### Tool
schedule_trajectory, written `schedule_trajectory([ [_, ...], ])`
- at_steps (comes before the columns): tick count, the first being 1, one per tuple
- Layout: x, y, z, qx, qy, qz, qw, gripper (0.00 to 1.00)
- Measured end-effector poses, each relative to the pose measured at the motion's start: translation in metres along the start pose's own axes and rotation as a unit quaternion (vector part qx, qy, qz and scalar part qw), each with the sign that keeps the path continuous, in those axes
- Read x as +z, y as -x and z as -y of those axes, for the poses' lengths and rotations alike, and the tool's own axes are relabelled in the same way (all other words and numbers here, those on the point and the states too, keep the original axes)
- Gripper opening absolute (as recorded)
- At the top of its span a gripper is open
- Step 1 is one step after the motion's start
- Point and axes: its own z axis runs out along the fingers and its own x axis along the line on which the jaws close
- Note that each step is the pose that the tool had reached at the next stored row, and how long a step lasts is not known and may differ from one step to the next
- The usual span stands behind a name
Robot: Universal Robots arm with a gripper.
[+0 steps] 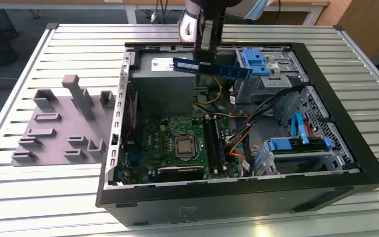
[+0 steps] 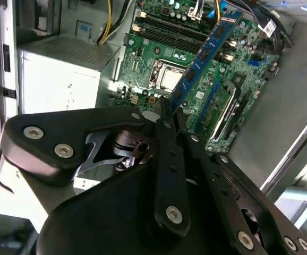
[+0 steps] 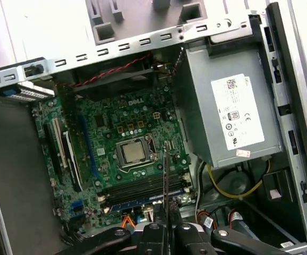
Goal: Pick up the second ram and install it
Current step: 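Insert the second ram into the second slot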
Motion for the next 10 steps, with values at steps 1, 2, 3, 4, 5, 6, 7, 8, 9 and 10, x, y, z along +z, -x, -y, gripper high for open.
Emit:
schedule_trajectory([
  [1,0.0001,0.0,0.0,0.009,-0.0002,-0.0001,1.0,0.14],
  [2,0.0002,0.0,0.0,0.018,-0.0004,-0.0002,0.9998,0.14],
  [3,0.0003,0.0,0.0,0.027,-0.0005,-0.0003,0.9996,0.14],
  [4,0.0004,0.0,0.0,0.037,-0.0007,-0.0004,0.9993,0.14],
  [5,0.0005,0.0,0.0,0.045,-0.0009,-0.0005,0.999,0.14],
  [6,0.0006,0.0,0.0,0.054,-0.0011,-0.0005,0.9985,0.14],
  [7,0.0007,0.0,0.0,0.063,-0.0013,-0.0007,0.998,0.14],
  [8,0.0009,0.0,0.0,0.073,-0.0015,-0.0007,0.9973,0.14],
  [9,0.001,0.0,0.0,0.082,-0.0016,-0.0008,0.9966,0.14],
  [10,0.0011,0.0,0.0,0.091,-0.0018,-0.0009,0.9959,0.14],
])
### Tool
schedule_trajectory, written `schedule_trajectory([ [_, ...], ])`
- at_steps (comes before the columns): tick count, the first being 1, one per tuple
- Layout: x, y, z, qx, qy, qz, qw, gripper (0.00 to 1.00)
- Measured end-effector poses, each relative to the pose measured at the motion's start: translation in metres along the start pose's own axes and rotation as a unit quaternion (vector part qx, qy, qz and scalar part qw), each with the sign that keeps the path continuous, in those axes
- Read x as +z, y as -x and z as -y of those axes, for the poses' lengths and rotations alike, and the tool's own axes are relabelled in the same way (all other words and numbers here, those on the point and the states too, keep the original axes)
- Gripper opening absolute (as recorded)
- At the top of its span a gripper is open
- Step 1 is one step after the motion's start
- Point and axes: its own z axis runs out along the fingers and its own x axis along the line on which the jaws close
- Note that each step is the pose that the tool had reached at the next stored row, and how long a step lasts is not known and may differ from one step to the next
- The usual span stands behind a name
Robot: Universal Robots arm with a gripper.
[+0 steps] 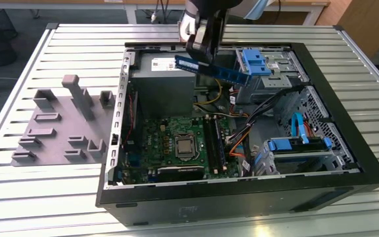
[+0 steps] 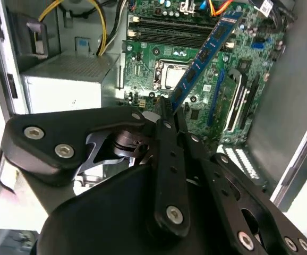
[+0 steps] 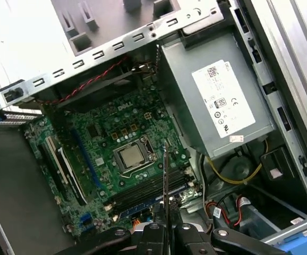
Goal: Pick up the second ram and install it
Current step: 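Insert the second ram into the second slot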
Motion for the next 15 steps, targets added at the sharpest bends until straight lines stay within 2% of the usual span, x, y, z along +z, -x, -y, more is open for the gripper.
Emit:
schedule_trajectory([
  [4,0.0004,0.0,0.0,0.036,-0.0007,-0.0004,0.9994,0.14],
  [7,0.0007,0.0,0.0,0.063,-0.0012,-0.0007,0.998,0.14],
  [11,0.0011,0.0,0.0,0.096,-0.0019,-0.001,0.9954,0.14],
  [15,0.0015,0.0002,-0.0001,0.126,-0.0026,-0.0014,0.992,0.14],
])
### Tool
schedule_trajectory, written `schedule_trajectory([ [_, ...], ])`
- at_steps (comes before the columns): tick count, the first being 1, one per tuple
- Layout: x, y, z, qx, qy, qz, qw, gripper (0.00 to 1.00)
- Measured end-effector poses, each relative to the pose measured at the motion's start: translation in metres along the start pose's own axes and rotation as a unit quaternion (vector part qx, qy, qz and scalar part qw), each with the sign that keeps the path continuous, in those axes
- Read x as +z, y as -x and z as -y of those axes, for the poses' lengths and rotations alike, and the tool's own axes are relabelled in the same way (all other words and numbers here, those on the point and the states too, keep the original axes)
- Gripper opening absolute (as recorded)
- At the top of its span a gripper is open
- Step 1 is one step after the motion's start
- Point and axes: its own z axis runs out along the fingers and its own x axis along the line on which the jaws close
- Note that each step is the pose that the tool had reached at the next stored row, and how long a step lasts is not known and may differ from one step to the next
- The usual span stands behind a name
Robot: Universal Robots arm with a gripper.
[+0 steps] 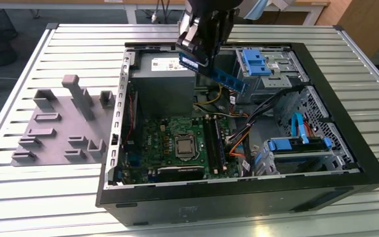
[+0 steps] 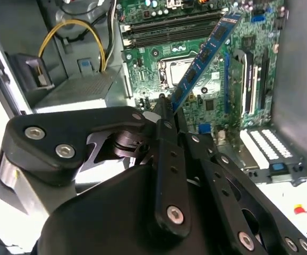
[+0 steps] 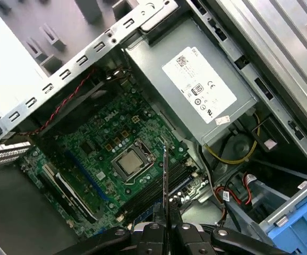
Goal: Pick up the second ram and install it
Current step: 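Insert the second ram into the second slot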
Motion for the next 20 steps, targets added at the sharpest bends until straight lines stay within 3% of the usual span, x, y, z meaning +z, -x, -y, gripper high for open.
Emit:
schedule_trajectory([
  [5,0.0005,0.0003,-0.0002,0.038,-0.0007,-0.0004,0.9993,0.14],
  [10,0.0009,0.0006,-0.0005,0.075,-0.0015,-0.0008,0.9972,0.14],
  [15,0.0013,0.0008,-0.0007,0.112,-0.0022,-0.0011,0.9937,0.14],
  [20,0.0017,0.001,-0.001,0.15,-0.0029,-0.0015,0.9887,0.14],
])
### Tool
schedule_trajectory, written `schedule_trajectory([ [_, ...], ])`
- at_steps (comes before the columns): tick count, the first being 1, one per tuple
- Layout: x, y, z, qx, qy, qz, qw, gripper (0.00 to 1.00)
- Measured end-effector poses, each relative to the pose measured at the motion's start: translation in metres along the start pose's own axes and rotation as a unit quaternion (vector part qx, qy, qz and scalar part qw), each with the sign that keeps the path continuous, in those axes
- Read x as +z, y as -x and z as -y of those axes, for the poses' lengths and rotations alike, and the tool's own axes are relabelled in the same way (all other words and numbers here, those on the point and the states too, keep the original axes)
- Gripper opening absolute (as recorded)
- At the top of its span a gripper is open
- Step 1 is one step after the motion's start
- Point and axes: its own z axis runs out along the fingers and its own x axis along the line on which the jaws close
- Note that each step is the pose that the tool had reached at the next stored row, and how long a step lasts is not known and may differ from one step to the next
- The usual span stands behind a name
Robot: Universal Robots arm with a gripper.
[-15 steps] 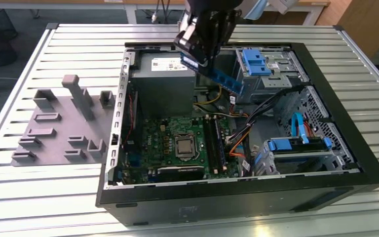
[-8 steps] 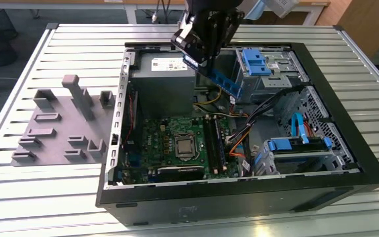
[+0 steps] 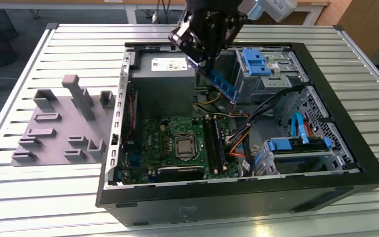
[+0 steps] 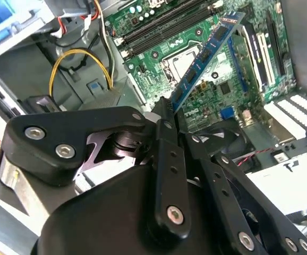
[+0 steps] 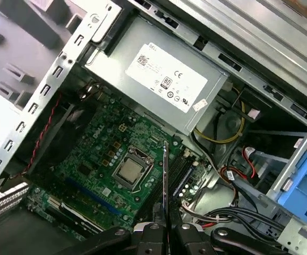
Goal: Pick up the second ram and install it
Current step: 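Insert the second ram into the second slot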
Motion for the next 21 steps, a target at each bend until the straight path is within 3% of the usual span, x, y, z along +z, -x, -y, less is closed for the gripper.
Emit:
schedule_trajectory([
  [5,0.0008,0.0001,-0.0002,0.04,-0.0007,-0.0003,0.9992,0.14],
  [11,0.0017,0.0002,-0.0005,0.087,-0.0017,-0.0008,0.9962,0.14],
  [17,0.0029,0.0004,-0.0007,0.135,-0.0026,-0.0013,0.9908,0.14],
  [21,0.0038,0.0004,-0.0009,0.168,-0.0033,-0.0016,0.9858,0.14],
])
